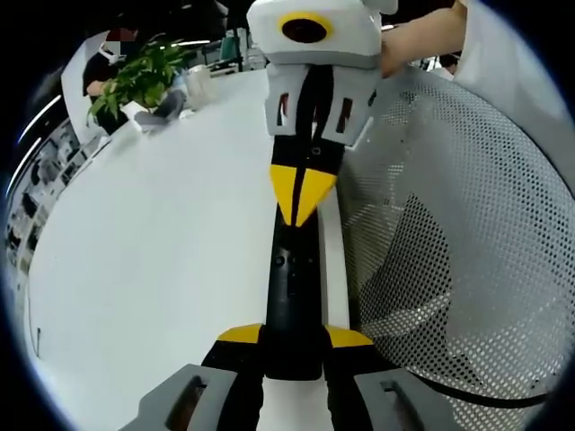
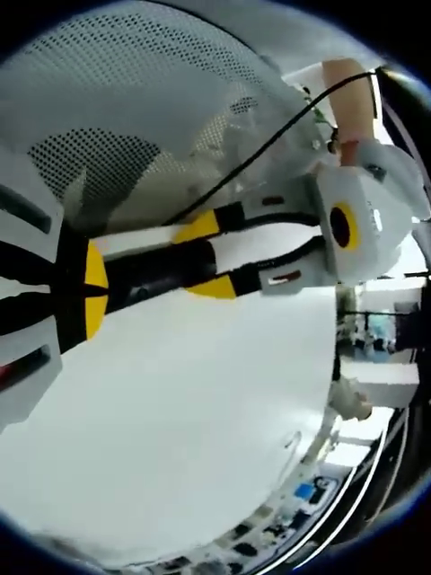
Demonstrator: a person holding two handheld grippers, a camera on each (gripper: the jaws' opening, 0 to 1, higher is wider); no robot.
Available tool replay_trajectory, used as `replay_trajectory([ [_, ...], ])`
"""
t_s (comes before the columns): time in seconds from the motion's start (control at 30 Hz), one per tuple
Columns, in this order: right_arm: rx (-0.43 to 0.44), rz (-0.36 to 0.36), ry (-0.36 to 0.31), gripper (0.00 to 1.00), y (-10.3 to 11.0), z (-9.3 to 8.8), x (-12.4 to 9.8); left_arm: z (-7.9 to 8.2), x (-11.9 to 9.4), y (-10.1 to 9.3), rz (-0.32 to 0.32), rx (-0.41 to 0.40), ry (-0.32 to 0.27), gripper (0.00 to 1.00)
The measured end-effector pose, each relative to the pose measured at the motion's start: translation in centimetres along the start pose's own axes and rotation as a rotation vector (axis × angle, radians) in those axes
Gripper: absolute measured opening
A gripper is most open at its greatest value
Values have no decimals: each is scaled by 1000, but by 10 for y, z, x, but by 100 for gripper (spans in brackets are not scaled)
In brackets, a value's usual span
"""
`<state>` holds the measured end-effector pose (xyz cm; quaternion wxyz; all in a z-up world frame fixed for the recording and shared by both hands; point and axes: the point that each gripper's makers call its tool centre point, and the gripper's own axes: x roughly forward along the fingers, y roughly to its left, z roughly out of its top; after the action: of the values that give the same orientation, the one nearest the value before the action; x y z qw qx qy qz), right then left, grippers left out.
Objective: Press the specified remote control buttons in sequence, fully releasing each button before pressing the next.
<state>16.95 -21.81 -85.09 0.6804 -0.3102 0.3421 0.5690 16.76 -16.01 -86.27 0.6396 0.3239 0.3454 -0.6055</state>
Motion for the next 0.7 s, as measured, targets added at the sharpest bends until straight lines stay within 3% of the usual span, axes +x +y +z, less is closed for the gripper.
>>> replay_trajectory([
  [0.07, -71, -10, 24, 0, 1, 1, 2, 0, 0, 0, -1, 1, -1, 24],
  [0.2, -114, 2, 39, 0, 3, 3, 5, 0, 0, 0, -1, 1, 0, 24],
  [0.33, -272, 0, 79, 0, 4, 4, 5, 0, 0, 0, -1, 0, -1, 24],
  [0.7, -384, -16, 138, 0, 6, 3, 7, 0, 0, 0, -2, 2, -1, 24],
])
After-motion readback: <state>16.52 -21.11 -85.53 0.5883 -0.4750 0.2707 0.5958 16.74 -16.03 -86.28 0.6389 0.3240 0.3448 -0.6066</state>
